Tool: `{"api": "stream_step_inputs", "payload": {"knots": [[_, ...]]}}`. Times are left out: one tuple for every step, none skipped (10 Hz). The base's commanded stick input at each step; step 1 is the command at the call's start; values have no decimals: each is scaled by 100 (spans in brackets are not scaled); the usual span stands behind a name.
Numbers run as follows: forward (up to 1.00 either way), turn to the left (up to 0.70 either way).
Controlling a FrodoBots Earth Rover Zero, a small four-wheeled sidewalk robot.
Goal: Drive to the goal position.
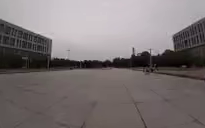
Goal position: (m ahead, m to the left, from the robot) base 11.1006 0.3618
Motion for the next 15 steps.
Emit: {"api": "stream_step_inputs", "payload": {"knots": [[70,-5],[70,-4],[70,0],[70,0],[70,0],[70,0],[70,0],[70,0],[70,0],[70,0],[70,0],[70,0],[70,0],[70,0],[70,0]]}}
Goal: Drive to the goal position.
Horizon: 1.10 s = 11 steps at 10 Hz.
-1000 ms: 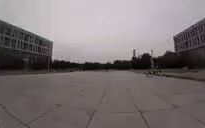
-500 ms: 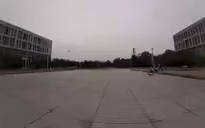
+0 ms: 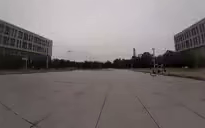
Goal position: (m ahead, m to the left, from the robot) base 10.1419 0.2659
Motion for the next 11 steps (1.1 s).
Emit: {"api": "stream_step_inputs", "payload": {"knots": [[70,0],[70,0],[70,0],[70,0],[70,0],[70,0],[70,0],[70,0],[70,0],[70,0],[70,0]]}}
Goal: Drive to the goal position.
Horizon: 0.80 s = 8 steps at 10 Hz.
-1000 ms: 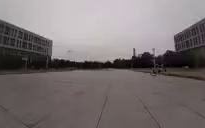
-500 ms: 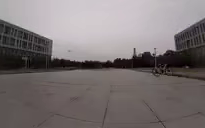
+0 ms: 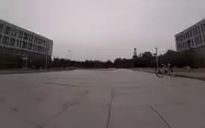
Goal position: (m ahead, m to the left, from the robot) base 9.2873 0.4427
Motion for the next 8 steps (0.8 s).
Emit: {"api": "stream_step_inputs", "payload": {"knots": [[70,0],[70,0],[70,0],[70,0],[70,0],[70,0],[70,0],[70,-6]]}}
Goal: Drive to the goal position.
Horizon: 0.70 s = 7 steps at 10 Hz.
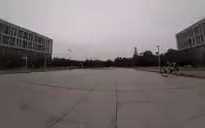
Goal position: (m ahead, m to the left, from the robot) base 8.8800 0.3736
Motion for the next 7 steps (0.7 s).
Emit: {"api": "stream_step_inputs", "payload": {"knots": [[70,-13],[70,-21],[70,-5],[70,0],[70,0],[70,0],[70,-5]]}}
